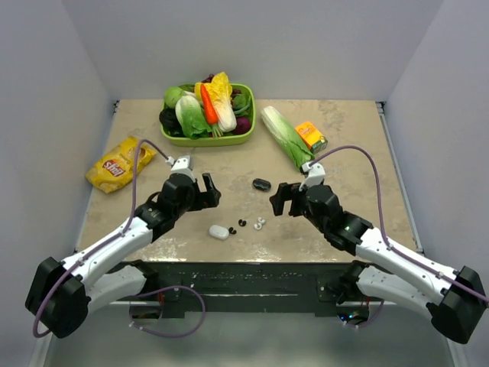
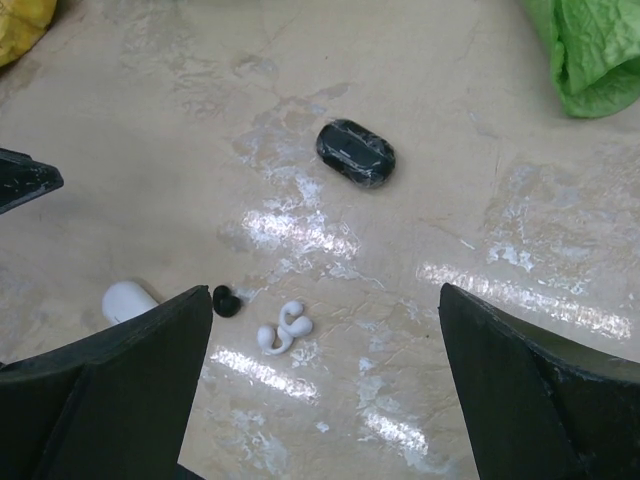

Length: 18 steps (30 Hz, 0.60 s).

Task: Insert the wireless bluetooth earbuds into the charging case
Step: Pick up the charging case at the center of the board.

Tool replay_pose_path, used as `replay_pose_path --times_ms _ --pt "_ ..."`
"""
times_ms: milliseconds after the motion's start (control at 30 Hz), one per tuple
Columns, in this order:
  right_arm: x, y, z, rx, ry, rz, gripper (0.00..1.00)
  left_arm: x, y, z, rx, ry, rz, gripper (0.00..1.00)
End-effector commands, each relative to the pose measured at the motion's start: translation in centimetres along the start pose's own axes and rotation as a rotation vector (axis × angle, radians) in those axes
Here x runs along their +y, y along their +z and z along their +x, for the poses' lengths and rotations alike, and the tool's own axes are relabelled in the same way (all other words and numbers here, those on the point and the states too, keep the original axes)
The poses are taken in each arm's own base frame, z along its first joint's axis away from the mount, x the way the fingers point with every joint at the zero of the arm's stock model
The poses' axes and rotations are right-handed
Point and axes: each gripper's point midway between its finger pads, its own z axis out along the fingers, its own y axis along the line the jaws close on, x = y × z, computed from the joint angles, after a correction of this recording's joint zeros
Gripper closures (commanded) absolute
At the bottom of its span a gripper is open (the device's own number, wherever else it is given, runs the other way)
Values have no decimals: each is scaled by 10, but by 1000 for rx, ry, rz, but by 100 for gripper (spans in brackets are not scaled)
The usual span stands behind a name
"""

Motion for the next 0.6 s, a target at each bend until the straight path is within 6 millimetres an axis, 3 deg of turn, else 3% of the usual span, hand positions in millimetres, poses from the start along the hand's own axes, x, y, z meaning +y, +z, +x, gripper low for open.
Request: replay_pose_path --times_ms 0,333,567 --pt "8 3 2 13 -29 -42 2 0 5 18 50 29 23 0" --pt "16 8 10 50 -50 -86 2 -3 -6 62 158 169 -63 2" --pt "18 8 14 56 -50 -104 2 -8 -11 74 168 231 -62 3"
